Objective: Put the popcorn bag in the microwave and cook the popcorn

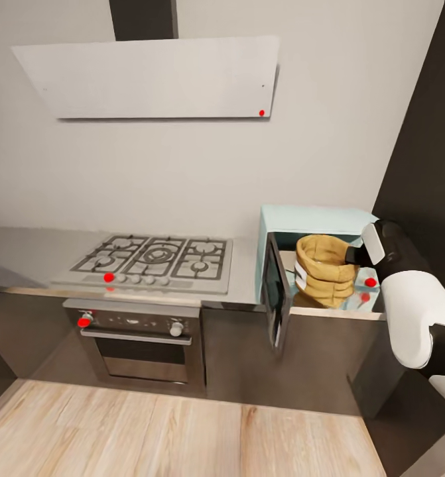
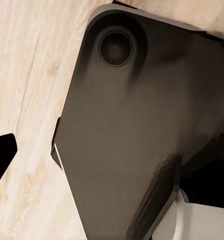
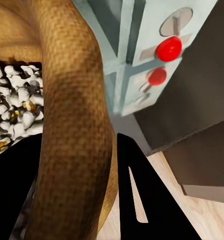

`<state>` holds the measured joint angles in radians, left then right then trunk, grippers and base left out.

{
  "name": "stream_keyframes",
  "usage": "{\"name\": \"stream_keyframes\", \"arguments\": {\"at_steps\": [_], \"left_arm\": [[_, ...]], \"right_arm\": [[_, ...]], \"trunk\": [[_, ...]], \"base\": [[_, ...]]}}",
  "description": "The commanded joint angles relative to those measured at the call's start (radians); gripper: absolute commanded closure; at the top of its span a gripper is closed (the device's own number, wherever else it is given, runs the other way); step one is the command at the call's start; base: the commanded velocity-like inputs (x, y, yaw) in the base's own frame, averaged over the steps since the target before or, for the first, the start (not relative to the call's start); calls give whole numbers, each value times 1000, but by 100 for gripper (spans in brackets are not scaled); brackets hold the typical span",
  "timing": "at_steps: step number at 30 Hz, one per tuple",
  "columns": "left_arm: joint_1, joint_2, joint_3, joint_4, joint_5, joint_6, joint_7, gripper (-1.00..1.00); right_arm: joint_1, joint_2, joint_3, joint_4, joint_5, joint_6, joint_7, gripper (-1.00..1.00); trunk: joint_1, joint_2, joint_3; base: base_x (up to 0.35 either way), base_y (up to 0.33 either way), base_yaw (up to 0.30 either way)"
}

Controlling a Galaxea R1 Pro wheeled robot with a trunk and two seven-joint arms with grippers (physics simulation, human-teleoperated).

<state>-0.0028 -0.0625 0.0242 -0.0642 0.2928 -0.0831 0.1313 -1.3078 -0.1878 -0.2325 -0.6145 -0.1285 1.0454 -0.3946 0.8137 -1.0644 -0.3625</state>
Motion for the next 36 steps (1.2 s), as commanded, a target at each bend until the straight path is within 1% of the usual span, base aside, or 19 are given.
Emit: {"name": "stream_keyframes", "arguments": {"at_steps": [1, 36], "left_arm": [[0, 0, 2, 0, 3, -3, 2, -100], [0, 0, 2, 0, 3, -3, 2, -100]], "right_arm": [[-1, 0, -1, -1, -11, 2, -9, 100], [-1, -2, -1, 9, -11, 2, -9, 100]], "trunk": [[0, -1, -1], [0, -1, -1]], "base": [[243, 0, 0], [151, 0, 0]]}}
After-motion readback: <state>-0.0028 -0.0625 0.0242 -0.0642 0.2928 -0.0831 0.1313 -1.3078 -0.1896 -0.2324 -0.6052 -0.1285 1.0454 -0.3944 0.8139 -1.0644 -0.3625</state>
